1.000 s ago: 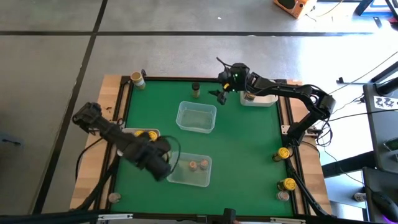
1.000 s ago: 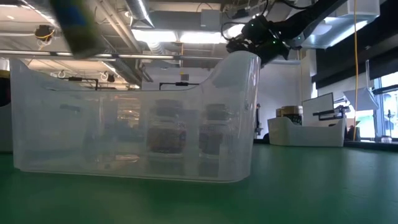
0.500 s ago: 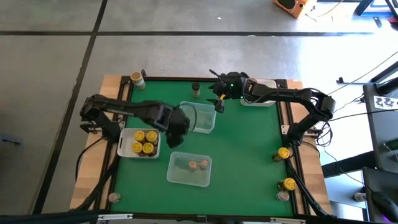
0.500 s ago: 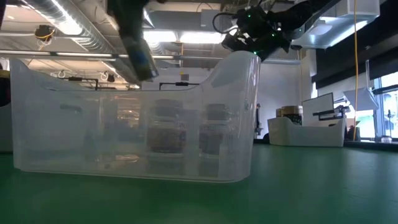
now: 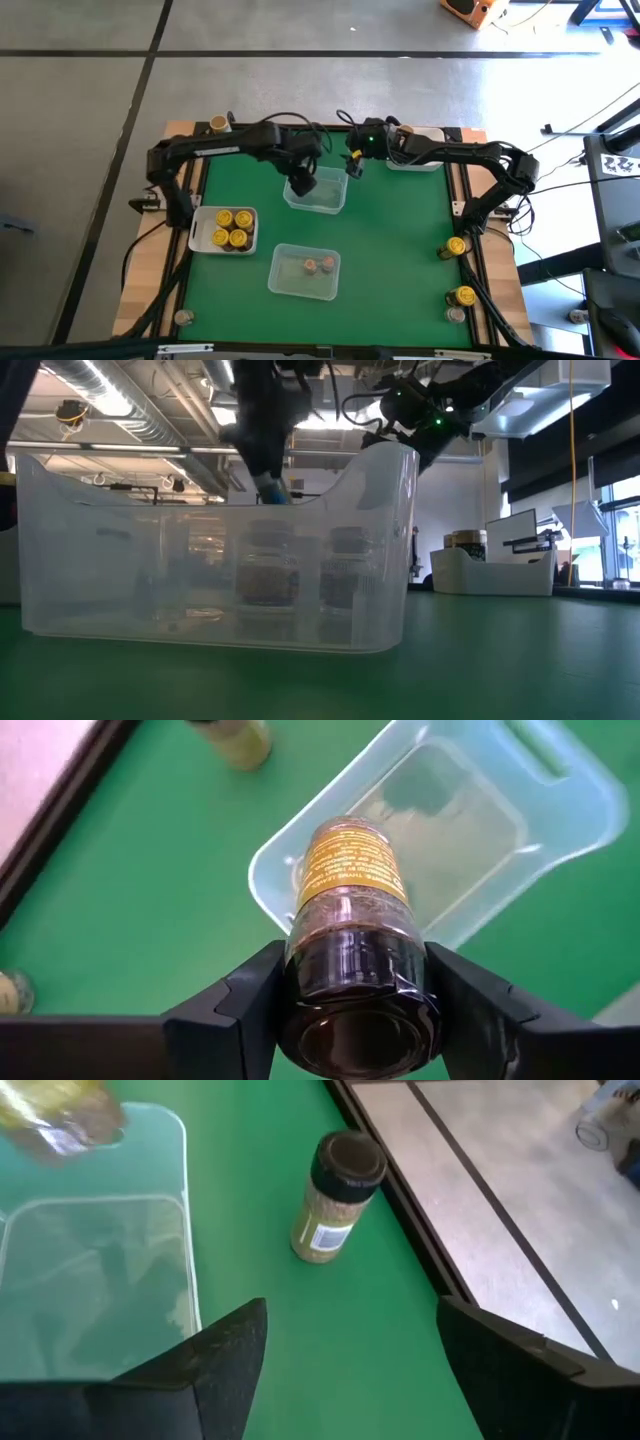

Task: Sort spices by type
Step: Put the black spice bottle into the top transparent bin

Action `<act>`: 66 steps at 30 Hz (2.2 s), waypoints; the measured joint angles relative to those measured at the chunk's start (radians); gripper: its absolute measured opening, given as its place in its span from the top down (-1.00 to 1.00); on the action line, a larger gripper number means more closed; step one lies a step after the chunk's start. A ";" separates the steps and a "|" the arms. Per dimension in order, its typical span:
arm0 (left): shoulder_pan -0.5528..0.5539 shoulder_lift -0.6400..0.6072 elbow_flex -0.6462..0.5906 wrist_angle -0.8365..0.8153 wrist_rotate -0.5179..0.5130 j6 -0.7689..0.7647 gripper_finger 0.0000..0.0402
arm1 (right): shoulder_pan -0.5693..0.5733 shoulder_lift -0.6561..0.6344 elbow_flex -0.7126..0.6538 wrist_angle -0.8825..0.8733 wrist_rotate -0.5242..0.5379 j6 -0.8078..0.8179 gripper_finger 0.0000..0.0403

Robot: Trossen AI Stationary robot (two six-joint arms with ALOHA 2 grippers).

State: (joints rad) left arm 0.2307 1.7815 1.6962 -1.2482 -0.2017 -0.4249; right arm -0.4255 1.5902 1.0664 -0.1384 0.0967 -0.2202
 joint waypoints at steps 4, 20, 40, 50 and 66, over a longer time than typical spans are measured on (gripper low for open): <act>0.018 0.067 0.000 0.004 0.026 0.035 0.00 | 0.000 0.000 0.000 0.002 0.000 -0.001 -0.45; 0.054 0.253 0.000 0.048 0.027 0.114 -0.11 | 0.000 0.000 0.000 0.025 -0.029 0.002 -0.45; -0.006 0.119 -0.020 0.040 -0.105 0.238 -0.50 | 0.000 0.000 0.000 0.031 -0.029 -0.015 -0.45; -0.023 -0.256 -0.471 0.512 -0.145 0.303 -0.50 | 0.000 0.000 0.000 0.047 -0.029 0.004 -0.45; -0.021 -0.683 -1.285 1.679 -0.144 0.353 -0.50 | -0.002 0.183 0.144 0.188 -0.040 0.061 -0.45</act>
State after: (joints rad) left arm 0.2100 1.0984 0.4111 0.4308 -0.3457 -0.0718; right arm -0.4278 1.7734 1.2103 0.0500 0.0568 -0.1595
